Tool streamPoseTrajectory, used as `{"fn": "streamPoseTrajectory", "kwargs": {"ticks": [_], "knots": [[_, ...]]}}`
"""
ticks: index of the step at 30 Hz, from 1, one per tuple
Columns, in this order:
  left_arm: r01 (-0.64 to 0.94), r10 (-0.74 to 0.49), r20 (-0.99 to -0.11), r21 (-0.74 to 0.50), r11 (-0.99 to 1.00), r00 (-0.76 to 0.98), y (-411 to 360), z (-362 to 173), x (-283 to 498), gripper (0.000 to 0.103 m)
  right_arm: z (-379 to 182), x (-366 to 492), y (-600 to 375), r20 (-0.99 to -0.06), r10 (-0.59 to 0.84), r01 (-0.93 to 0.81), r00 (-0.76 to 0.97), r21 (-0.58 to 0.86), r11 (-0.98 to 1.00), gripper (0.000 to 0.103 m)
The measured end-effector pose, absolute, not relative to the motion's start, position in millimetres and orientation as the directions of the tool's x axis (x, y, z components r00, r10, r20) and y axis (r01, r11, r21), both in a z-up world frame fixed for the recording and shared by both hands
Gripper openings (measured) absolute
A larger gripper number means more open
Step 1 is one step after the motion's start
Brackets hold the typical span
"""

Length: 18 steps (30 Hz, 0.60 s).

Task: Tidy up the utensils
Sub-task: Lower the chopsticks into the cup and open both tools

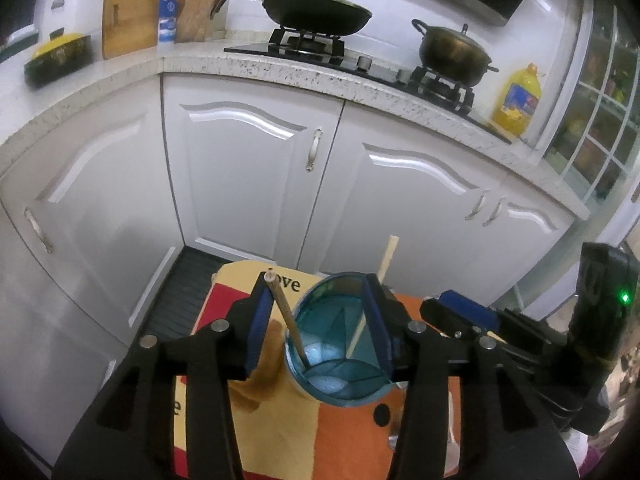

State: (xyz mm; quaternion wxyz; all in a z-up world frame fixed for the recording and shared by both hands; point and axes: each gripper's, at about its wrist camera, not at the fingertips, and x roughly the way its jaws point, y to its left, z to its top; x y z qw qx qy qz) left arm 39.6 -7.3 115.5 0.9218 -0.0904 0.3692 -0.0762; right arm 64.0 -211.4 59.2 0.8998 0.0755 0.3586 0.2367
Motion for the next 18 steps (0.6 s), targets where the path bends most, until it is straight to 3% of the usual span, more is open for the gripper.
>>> {"fn": "streamPoseTrajectory", "kwargs": {"ticks": [4, 8, 18], "knots": [[0.083, -0.209, -0.654, -0.218, 0.972, 0.727, -11, 121, 26, 0.046, 64, 44, -223, -0.606, 0.466, -0.364, 0.644, 0.292, 0.884, 0.030], [0.094, -0.209, -0.647, -0.208, 0.974, 0.733, -18, 123, 11, 0.046, 66, 28, -236, -0.608, 0.448, -0.343, 0.656, 0.288, 0.894, 0.036], [0.130, -0.200, -0.616, -0.157, 0.979, 0.762, -37, 132, -21, 0.046, 66, -9, -264, -0.613, 0.421, -0.318, 0.669, 0.276, 0.907, 0.037]]}}
